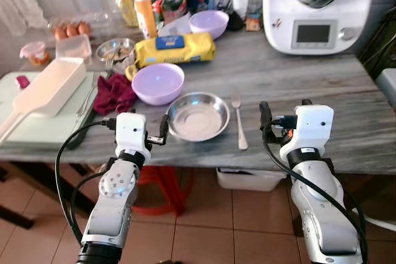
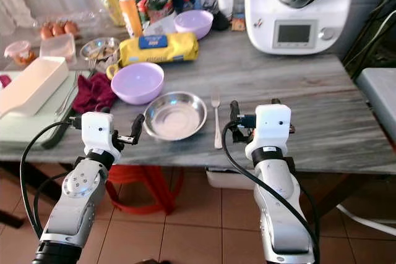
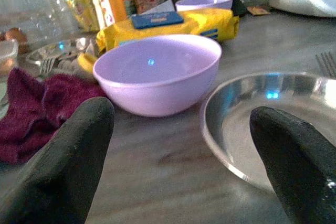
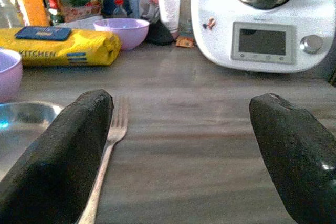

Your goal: Setting the table

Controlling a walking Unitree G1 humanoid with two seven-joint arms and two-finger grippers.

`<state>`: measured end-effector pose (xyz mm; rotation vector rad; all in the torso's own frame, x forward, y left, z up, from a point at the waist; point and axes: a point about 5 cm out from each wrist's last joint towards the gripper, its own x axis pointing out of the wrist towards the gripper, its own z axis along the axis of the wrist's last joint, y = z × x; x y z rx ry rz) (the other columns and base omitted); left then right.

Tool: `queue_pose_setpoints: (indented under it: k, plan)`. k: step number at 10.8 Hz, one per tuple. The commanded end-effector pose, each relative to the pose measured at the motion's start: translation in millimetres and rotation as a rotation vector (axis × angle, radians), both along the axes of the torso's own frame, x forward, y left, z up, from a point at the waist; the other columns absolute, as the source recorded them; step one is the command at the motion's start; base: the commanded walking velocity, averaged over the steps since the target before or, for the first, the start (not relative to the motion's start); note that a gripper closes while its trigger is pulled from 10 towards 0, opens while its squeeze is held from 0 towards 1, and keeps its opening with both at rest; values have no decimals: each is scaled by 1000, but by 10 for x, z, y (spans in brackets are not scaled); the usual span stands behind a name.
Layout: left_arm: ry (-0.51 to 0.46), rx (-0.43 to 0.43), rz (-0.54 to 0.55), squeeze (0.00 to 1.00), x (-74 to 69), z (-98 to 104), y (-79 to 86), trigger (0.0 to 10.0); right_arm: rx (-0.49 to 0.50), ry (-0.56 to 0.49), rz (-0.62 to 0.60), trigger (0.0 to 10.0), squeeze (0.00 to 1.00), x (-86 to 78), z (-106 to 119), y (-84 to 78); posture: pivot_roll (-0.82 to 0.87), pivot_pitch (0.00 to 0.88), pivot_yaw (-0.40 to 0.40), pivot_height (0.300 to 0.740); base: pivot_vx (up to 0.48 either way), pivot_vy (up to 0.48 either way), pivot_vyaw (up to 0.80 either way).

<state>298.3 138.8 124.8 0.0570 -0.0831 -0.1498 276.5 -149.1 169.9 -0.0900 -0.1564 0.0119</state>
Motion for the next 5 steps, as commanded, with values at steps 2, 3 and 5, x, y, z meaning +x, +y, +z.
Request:
queue_pose_setpoints:
  k: [2, 3, 5]
  plan:
    - [6, 7, 5, 0, 4, 1, 44, 10000, 8, -7, 7, 10000, 0, -1, 11, 30, -98, 76, 110, 740, -266, 0, 0]
    - [6, 8, 4, 0, 4, 1, 37, 10000, 8, -7, 6, 10000, 0, -1, 10, 29, -99, 77, 110, 740, -277, 0, 0]
    - [9, 11, 1, 0, 6, 0, 28, 10000, 9, -7, 3, 10000, 0, -1, 8, 29, -99, 77, 112, 740, -292, 0, 0]
